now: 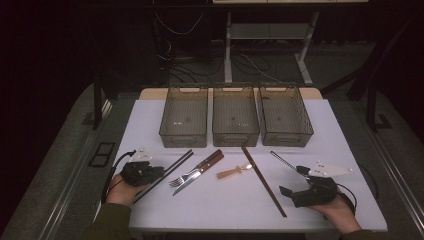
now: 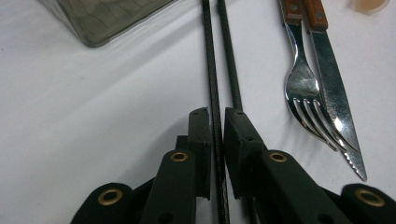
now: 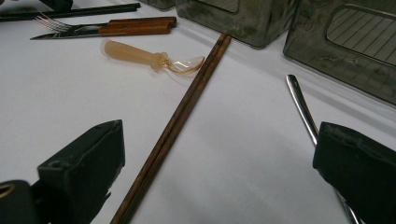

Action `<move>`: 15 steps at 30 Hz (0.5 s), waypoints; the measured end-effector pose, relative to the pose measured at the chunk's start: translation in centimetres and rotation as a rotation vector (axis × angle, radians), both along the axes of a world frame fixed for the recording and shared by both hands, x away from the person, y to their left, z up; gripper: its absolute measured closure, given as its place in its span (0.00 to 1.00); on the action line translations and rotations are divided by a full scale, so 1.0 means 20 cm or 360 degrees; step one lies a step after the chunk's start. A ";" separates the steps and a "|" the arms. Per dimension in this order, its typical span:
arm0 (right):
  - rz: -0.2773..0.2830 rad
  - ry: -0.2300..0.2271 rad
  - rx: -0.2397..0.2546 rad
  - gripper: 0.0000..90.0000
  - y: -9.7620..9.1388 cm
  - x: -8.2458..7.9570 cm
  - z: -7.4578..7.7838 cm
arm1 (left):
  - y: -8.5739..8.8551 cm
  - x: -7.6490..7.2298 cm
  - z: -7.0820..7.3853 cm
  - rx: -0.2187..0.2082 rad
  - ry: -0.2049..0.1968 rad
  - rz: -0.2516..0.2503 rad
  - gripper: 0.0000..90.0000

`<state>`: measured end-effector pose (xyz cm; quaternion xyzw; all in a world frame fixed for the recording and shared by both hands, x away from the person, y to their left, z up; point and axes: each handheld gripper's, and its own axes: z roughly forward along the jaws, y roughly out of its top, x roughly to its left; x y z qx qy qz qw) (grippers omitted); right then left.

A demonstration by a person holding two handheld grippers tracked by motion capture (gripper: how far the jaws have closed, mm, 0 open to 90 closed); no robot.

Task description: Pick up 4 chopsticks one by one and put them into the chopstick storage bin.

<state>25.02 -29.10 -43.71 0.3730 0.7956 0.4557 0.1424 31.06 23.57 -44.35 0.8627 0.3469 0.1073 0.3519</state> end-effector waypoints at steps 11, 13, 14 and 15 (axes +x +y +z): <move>0.0003 -0.0001 0.0001 0.03 0.00 0.00 0.00 | -0.02 -0.01 0.00 0.0067 -0.0049 -0.0003 0.93; 0.0006 -0.0003 0.0002 0.03 0.00 0.00 0.00 | -0.02 -0.02 0.00 0.0078 -0.0058 -0.0003 0.95; 0.0006 -0.0003 0.0002 0.03 0.00 0.00 0.00 | -0.02 -0.02 0.00 0.0084 -0.0054 0.0003 0.95; 0.0007 -0.0004 0.0002 0.03 0.00 0.00 0.00 | -0.02 -0.01 0.00 0.0077 -0.0047 0.0005 0.95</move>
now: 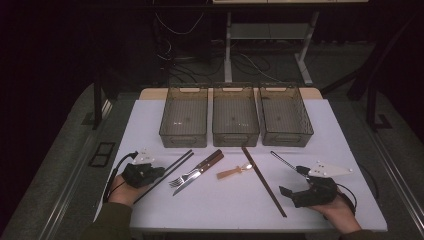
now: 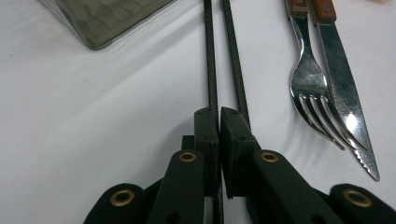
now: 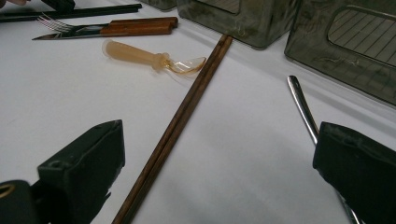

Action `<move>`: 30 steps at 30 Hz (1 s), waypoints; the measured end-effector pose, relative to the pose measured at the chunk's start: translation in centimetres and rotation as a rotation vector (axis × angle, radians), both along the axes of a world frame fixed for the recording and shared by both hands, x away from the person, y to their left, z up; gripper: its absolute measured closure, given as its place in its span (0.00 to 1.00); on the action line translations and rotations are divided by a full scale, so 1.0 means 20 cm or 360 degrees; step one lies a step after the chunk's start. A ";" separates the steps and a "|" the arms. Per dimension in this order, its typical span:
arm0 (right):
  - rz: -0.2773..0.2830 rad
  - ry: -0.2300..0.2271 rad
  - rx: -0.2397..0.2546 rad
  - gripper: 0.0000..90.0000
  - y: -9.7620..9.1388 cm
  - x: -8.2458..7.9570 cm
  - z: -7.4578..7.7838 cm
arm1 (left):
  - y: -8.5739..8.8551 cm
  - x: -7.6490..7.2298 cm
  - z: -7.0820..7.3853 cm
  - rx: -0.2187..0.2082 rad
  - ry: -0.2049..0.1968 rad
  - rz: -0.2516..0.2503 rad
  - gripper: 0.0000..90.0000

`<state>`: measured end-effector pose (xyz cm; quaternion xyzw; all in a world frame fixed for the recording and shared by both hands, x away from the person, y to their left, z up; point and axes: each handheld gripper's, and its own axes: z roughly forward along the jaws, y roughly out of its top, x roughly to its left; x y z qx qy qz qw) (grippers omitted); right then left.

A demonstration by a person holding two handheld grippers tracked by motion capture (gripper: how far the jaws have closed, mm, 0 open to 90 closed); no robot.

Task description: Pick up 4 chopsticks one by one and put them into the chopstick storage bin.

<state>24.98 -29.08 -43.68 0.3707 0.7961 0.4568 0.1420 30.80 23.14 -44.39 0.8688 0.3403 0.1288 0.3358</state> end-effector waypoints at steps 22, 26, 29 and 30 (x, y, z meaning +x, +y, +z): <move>0.0002 0.0002 0.0001 0.03 0.00 0.00 0.00 | 0.03 0.01 0.05 -0.0137 0.0082 0.0061 0.95; 0.0005 -0.0001 0.0000 0.03 0.00 0.00 0.00 | 0.00 0.00 0.07 -0.0105 0.0093 0.0060 0.95; 0.0001 0.0002 0.0002 0.03 0.00 0.00 0.00 | -0.02 0.00 0.08 -0.0065 0.0101 0.0035 0.95; 0.0001 0.0004 0.0002 0.03 0.00 0.00 0.00 | -0.02 0.00 0.08 -0.0059 0.0100 0.0037 0.95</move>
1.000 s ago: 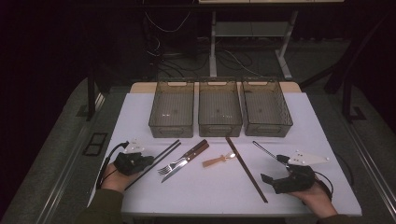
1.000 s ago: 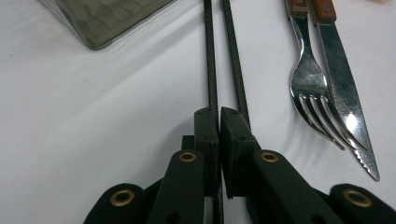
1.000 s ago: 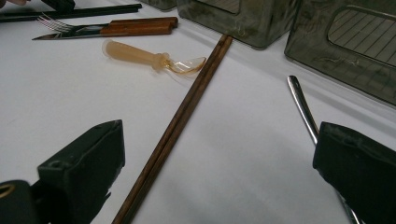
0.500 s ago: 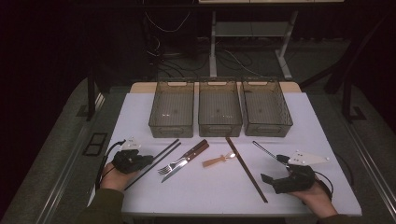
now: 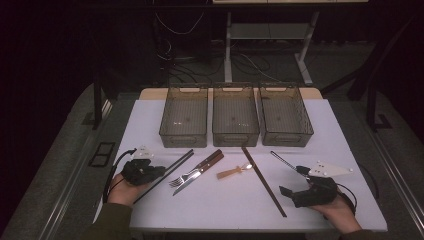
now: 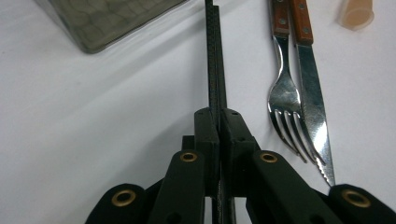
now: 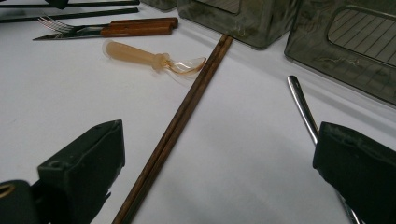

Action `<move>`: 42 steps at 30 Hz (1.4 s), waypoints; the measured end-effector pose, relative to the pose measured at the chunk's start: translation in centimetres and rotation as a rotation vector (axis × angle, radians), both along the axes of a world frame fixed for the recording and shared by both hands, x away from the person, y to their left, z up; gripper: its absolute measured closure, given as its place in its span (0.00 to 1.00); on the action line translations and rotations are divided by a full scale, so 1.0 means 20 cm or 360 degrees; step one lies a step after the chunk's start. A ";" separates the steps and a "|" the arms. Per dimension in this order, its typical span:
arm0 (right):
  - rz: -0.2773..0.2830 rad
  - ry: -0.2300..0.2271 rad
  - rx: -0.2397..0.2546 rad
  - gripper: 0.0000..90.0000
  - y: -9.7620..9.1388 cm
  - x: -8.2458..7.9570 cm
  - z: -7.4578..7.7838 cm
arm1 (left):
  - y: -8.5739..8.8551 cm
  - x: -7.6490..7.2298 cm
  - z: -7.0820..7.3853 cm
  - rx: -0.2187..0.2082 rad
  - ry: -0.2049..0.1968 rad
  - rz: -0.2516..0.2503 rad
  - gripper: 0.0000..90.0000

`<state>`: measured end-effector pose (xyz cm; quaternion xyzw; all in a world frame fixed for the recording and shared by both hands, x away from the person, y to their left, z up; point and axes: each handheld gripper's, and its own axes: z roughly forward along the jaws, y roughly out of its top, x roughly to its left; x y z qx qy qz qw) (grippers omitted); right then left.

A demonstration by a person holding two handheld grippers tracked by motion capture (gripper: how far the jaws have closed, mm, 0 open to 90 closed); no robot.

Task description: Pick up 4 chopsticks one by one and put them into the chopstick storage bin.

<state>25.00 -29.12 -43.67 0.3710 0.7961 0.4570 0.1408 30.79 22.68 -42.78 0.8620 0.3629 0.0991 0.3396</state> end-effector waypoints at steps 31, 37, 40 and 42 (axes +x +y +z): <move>0.0004 0.0004 0.0013 0.03 0.00 0.00 0.00 | -0.11 -0.04 0.11 -0.0123 -0.0075 -0.0137 0.95; 0.0002 0.0009 0.0015 0.03 0.00 0.00 0.00 | -0.13 -0.03 0.14 -0.0170 -0.0106 -0.0113 0.95; 0.0002 0.0012 0.0013 0.03 0.00 0.00 0.00 | -0.13 -0.03 0.15 -0.0195 -0.0107 -0.0104 0.95; 0.0000 0.0013 0.0013 0.03 0.00 0.00 0.00 | -0.14 -0.02 0.15 -0.0215 -0.0108 -0.0105 0.95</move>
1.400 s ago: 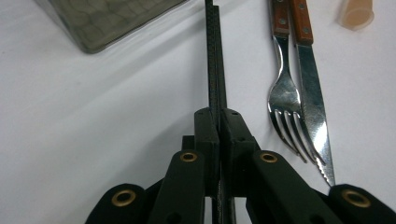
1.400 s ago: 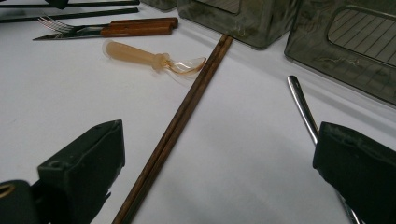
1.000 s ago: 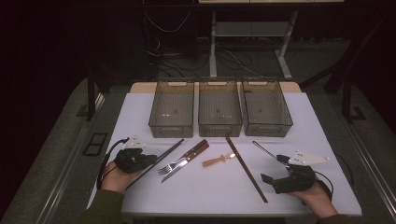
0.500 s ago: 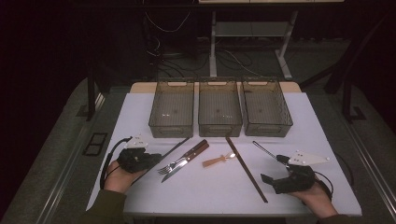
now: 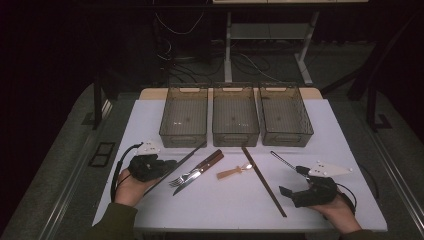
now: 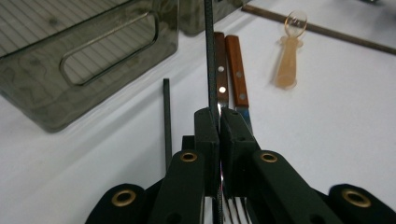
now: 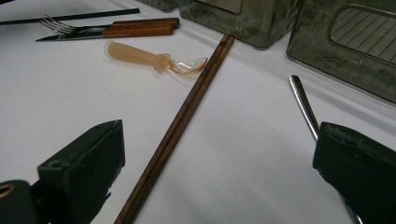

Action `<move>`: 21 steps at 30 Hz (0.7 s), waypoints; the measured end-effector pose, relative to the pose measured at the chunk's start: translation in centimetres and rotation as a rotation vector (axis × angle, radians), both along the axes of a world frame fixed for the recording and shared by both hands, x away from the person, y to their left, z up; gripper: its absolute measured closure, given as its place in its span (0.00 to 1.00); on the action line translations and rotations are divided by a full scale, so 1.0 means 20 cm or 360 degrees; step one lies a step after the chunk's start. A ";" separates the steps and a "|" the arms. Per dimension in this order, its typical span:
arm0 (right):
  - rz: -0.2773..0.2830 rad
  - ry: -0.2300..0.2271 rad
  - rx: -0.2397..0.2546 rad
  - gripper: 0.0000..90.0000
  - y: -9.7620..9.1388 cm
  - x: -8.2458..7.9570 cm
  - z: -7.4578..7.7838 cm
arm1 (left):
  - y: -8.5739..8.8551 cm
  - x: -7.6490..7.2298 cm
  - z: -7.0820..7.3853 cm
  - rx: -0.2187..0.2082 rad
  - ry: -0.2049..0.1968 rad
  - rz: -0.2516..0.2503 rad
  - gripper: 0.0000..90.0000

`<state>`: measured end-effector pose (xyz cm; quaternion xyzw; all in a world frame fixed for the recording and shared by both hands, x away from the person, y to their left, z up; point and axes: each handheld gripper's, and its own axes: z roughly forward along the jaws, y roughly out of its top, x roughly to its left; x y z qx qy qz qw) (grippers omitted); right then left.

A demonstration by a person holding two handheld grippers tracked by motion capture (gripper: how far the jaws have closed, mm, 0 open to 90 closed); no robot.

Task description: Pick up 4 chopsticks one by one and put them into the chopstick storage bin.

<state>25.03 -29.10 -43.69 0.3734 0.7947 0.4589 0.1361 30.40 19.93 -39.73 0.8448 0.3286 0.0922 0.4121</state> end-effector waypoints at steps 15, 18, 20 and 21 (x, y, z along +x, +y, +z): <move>0.0004 -0.0004 -0.0003 0.03 0.00 0.00 0.00 | -0.04 0.07 0.05 -0.0070 -0.0017 0.0056 0.95; 0.0003 -0.0010 0.0005 0.03 0.00 0.00 0.00 | -0.05 0.09 0.05 -0.0074 -0.0014 0.0065 0.95; 0.0000 -0.0007 0.0008 0.03 0.00 0.00 0.00 | -0.05 0.10 0.06 -0.0075 -0.0014 0.0075 0.95; -0.0003 -0.0002 0.0008 0.03 0.00 0.00 0.00 | -0.04 0.11 0.06 -0.0077 -0.0012 0.0079 0.95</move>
